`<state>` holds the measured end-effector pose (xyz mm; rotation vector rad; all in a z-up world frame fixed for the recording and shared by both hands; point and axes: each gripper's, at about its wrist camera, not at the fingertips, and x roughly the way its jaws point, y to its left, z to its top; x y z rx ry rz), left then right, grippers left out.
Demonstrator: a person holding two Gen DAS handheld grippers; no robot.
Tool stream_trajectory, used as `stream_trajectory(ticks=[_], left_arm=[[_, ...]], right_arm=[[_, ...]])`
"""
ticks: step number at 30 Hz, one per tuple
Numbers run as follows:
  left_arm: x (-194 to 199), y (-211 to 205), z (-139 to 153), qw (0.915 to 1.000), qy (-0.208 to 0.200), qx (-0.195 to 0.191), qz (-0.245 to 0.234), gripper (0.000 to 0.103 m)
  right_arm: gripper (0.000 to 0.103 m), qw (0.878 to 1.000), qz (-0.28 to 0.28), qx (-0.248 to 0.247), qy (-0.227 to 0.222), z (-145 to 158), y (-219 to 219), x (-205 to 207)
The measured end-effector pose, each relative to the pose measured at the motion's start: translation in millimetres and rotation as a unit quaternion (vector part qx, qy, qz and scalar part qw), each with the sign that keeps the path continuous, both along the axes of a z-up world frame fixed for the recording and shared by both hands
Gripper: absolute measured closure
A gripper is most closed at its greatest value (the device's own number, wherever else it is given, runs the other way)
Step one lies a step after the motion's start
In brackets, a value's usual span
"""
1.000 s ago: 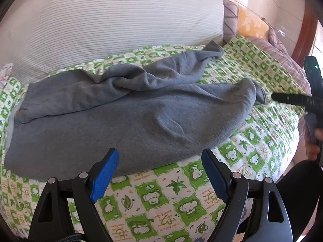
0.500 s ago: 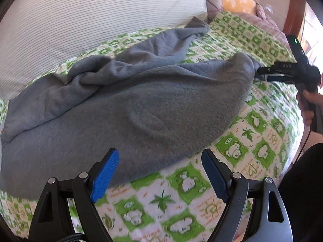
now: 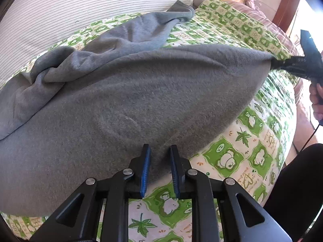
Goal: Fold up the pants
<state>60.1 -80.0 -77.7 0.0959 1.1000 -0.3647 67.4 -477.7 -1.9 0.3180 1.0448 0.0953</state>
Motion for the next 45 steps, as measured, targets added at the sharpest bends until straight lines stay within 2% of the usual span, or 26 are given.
stream_trajectory(ticks=[2, 4, 5, 6, 7, 9, 15, 20, 22, 24, 28, 33, 39, 45], left_arm=[[0.0, 1.9, -0.8, 1.0000, 0.008, -0.003, 0.002, 0.084], [0.1, 3.9, 2.9, 0.9998, 0.010, -0.014, 0.007, 0.076], [0.6, 5.3, 5.8, 0.9998, 0.008, -0.016, 0.009, 0.071], [-0.6, 8.6, 10.2, 0.9998, 0.002, -0.014, 0.014, 0.060], [-1.1, 12.1, 13.6, 0.9997, -0.003, -0.014, 0.017, 0.052], [1.0, 21.4, 20.1, 0.9995, -0.008, -0.014, 0.025, 0.052], [18.7, 45.5, 35.1, 0.9986, -0.026, -0.003, 0.047, 0.052], [45.1, 65.2, 50.0, 0.9973, -0.046, 0.018, 0.054, 0.050], [59.1, 70.8, 55.9, 0.9970, -0.053, 0.025, 0.051, 0.042], [78.2, 74.3, 61.9, 0.9969, -0.059, 0.029, 0.044, 0.041], [115.8, 76.6, 64.3, 0.9969, -0.065, 0.034, 0.029, 0.041], [160.3, 79.6, 54.3, 0.9983, -0.044, 0.038, -0.006, 0.039], [202.2, 79.0, 45.2, 0.9983, -0.006, 0.016, -0.056, 0.033], [240.0, 70.7, 24.9, 0.9956, 0.039, 0.005, -0.085, 0.027]], right_arm=[[0.088, 0.999, 0.011, -0.021, 0.039, -16.9, 2.8, 5.2], [0.074, 0.997, 0.003, -0.051, 0.061, -28.9, 5.7, 6.9], [0.070, 0.997, -0.003, -0.054, 0.060, -28.3, 5.7, 6.1], [0.062, 0.997, -0.009, -0.062, 0.055, -26.0, 5.4, 4.2], [0.050, 0.996, -0.022, -0.078, 0.044, -19.8, 4.9, 2.1], [0.038, 0.996, -0.027, -0.080, 0.016, -7.7, 5.7, -1.6], [0.038, 0.998, 0.006, -0.058, -0.022, 24.9, 23.0, 27.0], [0.038, 0.997, 0.041, -0.048, -0.036, 28.9, 57.5, 54.2], [0.038, 0.996, 0.060, -0.048, -0.040, 27.4, 70.2, 70.5], [0.038, 0.995, 0.073, -0.050, -0.033, 24.3, 85.1, 93.5], [0.038, 0.997, 0.060, -0.027, -0.029, 19.3, 91.1, 135.8], [0.038, 0.998, 0.041, -0.039, -0.030, 15.1, 94.2, 182.9], [0.038, 0.995, 0.059, -0.065, -0.050, 20.1, 102.6, 239.1], [0.034, 0.992, 0.099, -0.076, -0.026, 4.4, 118.9, 287.2]])
